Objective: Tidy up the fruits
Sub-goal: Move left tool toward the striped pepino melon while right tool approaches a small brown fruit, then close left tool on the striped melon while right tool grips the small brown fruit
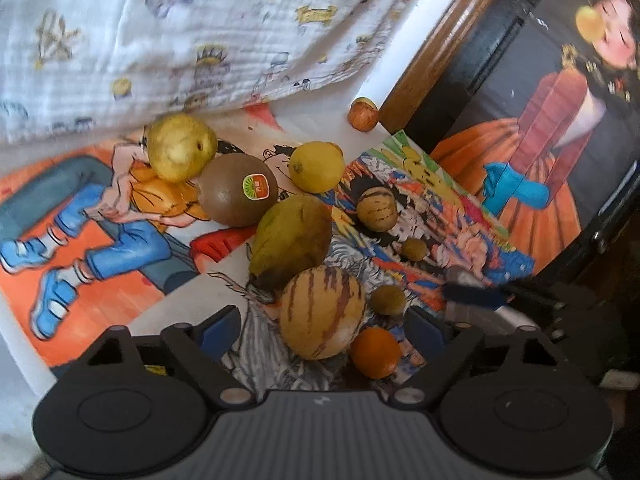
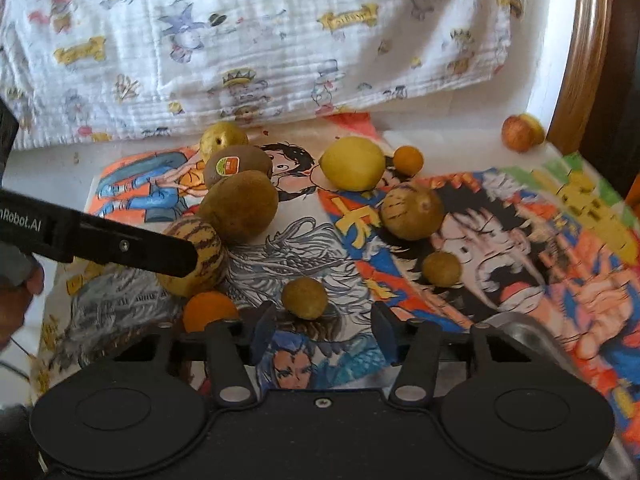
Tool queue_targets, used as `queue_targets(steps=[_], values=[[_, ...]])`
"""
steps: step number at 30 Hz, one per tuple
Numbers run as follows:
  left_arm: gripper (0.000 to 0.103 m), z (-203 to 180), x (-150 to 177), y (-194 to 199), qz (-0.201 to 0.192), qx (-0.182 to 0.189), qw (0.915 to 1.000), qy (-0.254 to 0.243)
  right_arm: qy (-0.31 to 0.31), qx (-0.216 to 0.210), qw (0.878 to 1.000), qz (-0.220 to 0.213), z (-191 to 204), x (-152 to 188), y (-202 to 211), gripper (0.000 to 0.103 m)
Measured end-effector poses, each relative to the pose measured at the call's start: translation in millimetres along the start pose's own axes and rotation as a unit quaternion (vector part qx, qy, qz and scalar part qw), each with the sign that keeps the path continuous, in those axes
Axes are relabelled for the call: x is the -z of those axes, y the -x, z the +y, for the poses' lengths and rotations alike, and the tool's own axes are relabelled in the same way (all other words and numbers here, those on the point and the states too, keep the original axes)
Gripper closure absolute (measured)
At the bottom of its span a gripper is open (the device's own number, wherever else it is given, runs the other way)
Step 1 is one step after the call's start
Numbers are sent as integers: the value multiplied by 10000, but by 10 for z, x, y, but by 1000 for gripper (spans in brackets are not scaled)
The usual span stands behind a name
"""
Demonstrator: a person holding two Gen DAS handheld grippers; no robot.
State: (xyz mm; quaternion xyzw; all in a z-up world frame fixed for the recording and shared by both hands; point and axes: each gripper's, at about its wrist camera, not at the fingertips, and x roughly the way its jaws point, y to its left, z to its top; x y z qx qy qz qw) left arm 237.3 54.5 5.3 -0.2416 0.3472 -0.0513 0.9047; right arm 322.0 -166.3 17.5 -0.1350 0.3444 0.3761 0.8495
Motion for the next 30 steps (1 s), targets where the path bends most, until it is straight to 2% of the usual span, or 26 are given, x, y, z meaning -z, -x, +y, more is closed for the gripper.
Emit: queue_targets(steps=[7, 12, 16, 23, 30], values=[[23, -42, -32, -109, 54, 0, 9998, 188, -243, -168, 9995, 81, -57, -6, -157, 57], [38, -52, -30, -150, 103, -116, 9997, 194, -230, -259, 9994, 54, -51, -10, -217, 64], [47, -50, -38, -163, 124, -197, 9995, 235, -227, -324, 9992, 10, -35, -4, -225, 74], [48, -57, -34, -139, 104, -257, 9993, 256, -266, -253, 9993, -79, -53, 40, -122, 74], [49, -203, -28, -67, 66, -286, 9995, 93, -712, 19, 9966, -412, -296, 247, 273, 74]])
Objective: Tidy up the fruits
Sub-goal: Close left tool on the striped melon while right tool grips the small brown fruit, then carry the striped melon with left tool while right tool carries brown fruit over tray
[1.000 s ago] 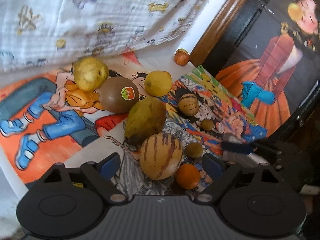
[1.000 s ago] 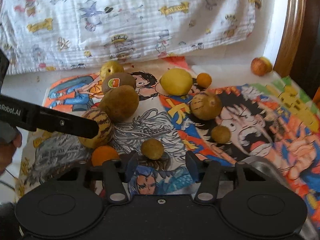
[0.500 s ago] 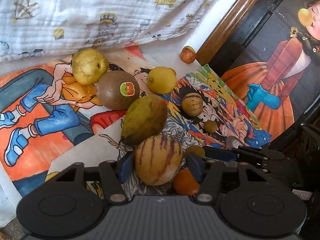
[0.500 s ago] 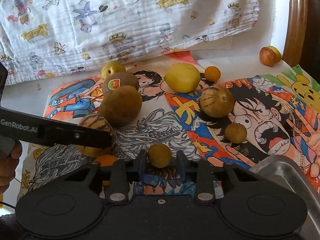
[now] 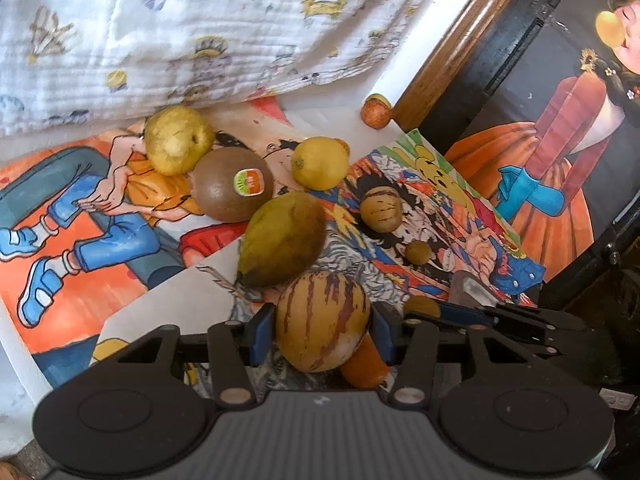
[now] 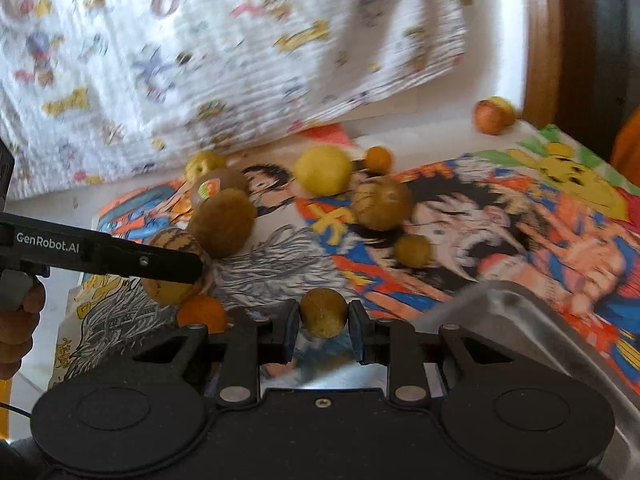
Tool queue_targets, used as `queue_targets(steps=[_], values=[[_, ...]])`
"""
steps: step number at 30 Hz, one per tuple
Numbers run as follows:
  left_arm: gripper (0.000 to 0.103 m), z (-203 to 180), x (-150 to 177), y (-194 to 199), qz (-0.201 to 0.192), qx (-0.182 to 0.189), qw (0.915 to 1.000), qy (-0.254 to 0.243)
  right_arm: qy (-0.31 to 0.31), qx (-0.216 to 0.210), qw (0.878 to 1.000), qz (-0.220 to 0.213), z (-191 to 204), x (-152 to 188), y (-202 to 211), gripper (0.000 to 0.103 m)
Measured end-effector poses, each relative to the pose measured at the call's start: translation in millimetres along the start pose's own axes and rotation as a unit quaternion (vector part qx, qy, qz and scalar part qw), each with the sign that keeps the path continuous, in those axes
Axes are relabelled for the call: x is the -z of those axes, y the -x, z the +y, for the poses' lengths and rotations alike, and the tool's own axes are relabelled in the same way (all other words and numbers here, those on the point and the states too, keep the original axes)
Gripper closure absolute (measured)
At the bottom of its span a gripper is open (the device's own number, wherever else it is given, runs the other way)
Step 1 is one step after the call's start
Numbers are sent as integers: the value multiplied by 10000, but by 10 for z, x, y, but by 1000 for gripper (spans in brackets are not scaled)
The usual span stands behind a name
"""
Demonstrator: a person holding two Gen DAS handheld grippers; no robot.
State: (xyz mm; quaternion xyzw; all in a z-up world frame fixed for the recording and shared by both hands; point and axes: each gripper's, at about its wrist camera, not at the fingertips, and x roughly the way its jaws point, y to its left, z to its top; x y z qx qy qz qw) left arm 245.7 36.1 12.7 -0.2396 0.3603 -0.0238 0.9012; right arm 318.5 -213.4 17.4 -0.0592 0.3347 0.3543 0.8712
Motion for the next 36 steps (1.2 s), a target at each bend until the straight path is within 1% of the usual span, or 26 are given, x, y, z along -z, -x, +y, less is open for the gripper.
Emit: queue_targets(steps=[3, 6, 10, 13, 15, 19, 24, 30, 36], values=[[49, -129, -22, 35, -72, 54, 9999, -127, -267, 258, 9990, -228, -163, 85, 219, 74], [49, -283, -46, 43, -126, 126, 9995, -270, -450, 647, 9957, -490, -305, 189, 439, 74], [49, -576, -107, -26, -141, 278, 9978, -578, -687, 1260, 9864, -795, -481, 341, 694, 74], [49, -830, -121, -133, -136, 402, 9951, -892, -755, 1707, 9783, -905, -585, 459, 791, 74], [49, -992, -102, -206, -113, 508, 9926, -1096, -808, 1871, 9746, -929, -662, 544, 827, 75], [49, -1294, -58, -418, 9, 755, 9882, -1335, -867, 2044, 9710, -891, -789, 682, 837, 75], [49, -1591, -25, -724, 110, 831, 9814, -1729, -877, 2162, 9687, -849, -855, 777, 781, 75], [49, -1732, -4, -1041, 226, 806, 9766, -1980, -925, 2156, 9688, -798, -930, 813, 670, 75], [49, -1722, 15, -1256, 375, 708, 9763, -2011, -865, 2126, 9699, -812, -941, 805, 625, 74]])
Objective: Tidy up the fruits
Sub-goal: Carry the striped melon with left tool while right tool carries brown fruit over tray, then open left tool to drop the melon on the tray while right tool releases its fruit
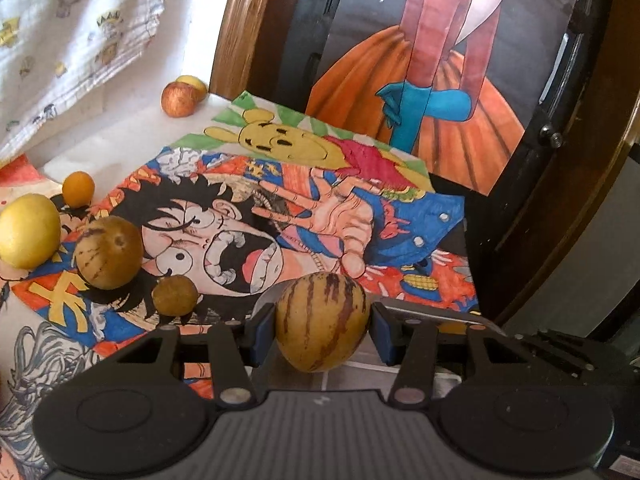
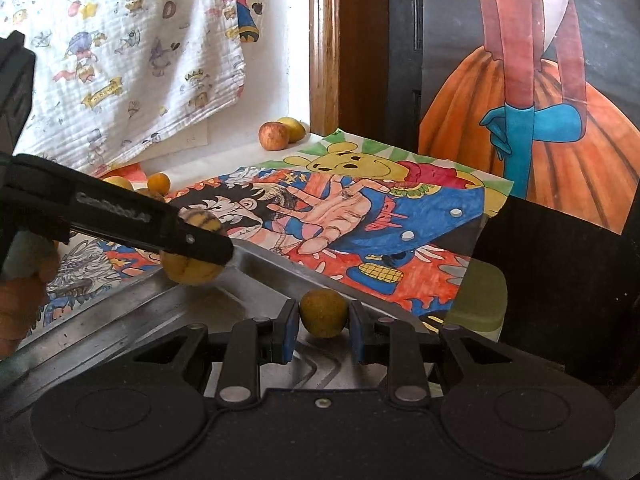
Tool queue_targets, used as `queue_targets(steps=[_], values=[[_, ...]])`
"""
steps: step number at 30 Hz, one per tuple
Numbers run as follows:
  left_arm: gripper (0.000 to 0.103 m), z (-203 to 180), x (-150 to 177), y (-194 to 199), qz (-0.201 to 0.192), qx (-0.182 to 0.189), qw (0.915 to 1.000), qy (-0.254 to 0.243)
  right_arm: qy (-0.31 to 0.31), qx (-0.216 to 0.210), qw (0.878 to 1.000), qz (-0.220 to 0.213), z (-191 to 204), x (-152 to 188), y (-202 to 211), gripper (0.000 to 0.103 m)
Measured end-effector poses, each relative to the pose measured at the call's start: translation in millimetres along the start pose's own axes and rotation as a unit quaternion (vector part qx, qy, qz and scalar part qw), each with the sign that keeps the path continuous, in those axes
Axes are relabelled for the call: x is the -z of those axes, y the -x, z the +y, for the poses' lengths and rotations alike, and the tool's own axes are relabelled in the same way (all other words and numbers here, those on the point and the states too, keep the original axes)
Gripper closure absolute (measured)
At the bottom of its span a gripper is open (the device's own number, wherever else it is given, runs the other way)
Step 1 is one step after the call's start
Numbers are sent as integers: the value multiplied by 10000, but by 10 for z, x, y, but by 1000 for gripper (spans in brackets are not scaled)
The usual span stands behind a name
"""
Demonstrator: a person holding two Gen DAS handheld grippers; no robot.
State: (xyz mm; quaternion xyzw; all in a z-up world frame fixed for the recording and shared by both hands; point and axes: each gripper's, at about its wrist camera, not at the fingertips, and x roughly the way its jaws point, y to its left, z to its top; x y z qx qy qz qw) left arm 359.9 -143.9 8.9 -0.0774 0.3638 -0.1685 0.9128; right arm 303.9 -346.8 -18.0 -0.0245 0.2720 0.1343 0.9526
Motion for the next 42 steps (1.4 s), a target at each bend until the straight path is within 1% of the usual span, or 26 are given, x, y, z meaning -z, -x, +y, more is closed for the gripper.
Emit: queue_targets(steps=[8, 12, 18, 19, 21, 22, 24, 26, 27, 31, 32, 33, 35, 38, 42], values=[[48, 0, 4, -136, 117, 70, 9999, -5, 80, 8, 10000, -1, 12, 5, -6, 74], [48, -1, 1, -151, 122, 97, 9999, 25, 68, 40, 10000, -3, 12, 15, 4, 72], [47, 22, -12, -159, 165, 137, 9997, 101, 29, 131, 9999, -33, 14, 23, 85, 66], [45, 25, -13, -149, 155, 135, 9997, 127, 16, 144, 9999, -46, 12, 24, 109, 64], [38, 25, -17, -110, 77, 133, 9998, 140, -15, 182, 9998, -73, 8, 23, 160, 61], [37, 23, -20, -81, 39, 119, 9998, 144, -41, 198, 9998, -92, 10, 24, 193, 58], [30, 19, -30, -22, -35, 84, 9998, 170, -92, 224, 9996, -139, 16, 24, 260, 52], [26, 16, -32, 51, -99, 59, 9997, 196, -130, 253, 9994, -184, 36, 16, 321, 44], [22, 15, -30, 98, -139, 34, 9997, 198, -152, 265, 9993, -215, 51, 15, 361, 42], [13, 10, 4, 311, -308, -109, 9993, 180, -271, 261, 9988, -318, 131, 9, 543, 26], [8, 16, 17, 370, -355, -142, 9991, 191, -292, 265, 9987, -329, 156, 7, 591, 23], [4, 23, 35, 434, -413, -182, 9988, 210, -309, 259, 9986, -340, 188, 5, 652, 22], [1, 42, 86, 595, -535, -260, 9978, 288, -314, 243, 9985, -374, 255, 7, 773, 15], [1, 88, 171, 837, -636, -248, 9968, 404, -335, 257, 9982, -425, 371, 15, 959, 8], [1, 158, 320, 1126, -697, -359, 9958, 481, -416, 243, 9977, -486, 541, 51, 1223, 2]])
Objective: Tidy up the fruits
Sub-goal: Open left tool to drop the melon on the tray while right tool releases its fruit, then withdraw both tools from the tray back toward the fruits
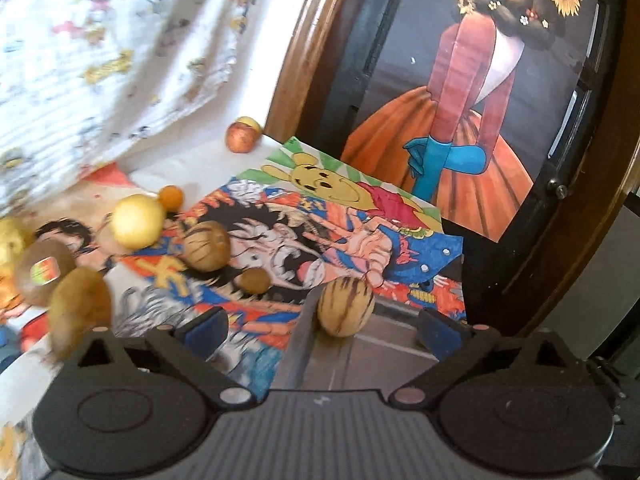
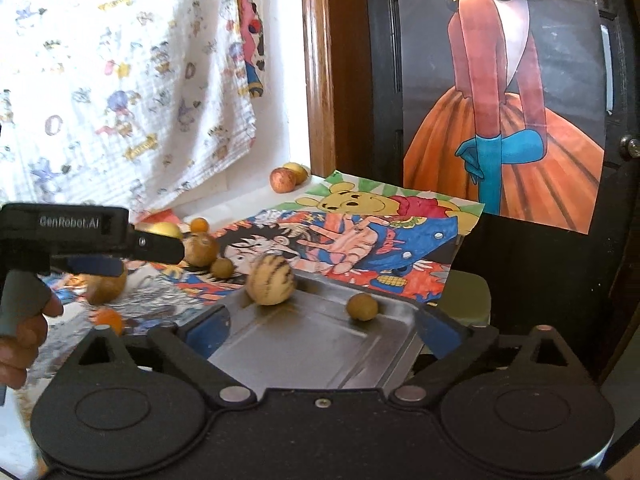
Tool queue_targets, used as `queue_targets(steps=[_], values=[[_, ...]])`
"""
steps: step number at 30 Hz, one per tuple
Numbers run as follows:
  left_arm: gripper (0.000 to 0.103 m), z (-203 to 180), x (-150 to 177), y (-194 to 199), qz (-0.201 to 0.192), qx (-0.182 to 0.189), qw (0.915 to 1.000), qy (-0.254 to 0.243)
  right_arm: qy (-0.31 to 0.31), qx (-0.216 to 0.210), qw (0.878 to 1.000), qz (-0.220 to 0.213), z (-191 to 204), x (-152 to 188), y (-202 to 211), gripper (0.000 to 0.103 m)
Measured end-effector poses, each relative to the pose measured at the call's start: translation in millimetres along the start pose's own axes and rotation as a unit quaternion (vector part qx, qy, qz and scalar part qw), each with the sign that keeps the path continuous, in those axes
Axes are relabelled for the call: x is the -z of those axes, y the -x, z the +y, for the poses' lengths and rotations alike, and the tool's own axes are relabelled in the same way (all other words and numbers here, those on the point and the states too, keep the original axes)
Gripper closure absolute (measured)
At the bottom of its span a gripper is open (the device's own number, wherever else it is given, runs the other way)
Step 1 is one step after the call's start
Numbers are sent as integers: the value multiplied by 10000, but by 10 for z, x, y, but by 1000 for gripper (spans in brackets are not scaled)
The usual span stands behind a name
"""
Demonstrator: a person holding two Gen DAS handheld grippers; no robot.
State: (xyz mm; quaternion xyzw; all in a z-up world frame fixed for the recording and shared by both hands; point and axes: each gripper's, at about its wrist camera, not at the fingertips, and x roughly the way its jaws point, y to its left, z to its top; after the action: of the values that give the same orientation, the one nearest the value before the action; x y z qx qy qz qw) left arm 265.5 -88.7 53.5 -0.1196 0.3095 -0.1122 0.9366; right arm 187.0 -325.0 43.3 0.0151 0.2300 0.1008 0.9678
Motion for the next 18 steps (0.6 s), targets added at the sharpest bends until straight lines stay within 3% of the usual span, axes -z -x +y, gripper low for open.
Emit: queue_targets(steps=[10, 18], values=[[1, 224, 306, 645, -154, -237, 9996, 2, -301, 102, 9992, 256, 389, 172, 447, 1], [1, 418, 581, 972, -97, -439, 9990, -82, -159, 106, 9982, 570, 669, 317, 664, 1]])
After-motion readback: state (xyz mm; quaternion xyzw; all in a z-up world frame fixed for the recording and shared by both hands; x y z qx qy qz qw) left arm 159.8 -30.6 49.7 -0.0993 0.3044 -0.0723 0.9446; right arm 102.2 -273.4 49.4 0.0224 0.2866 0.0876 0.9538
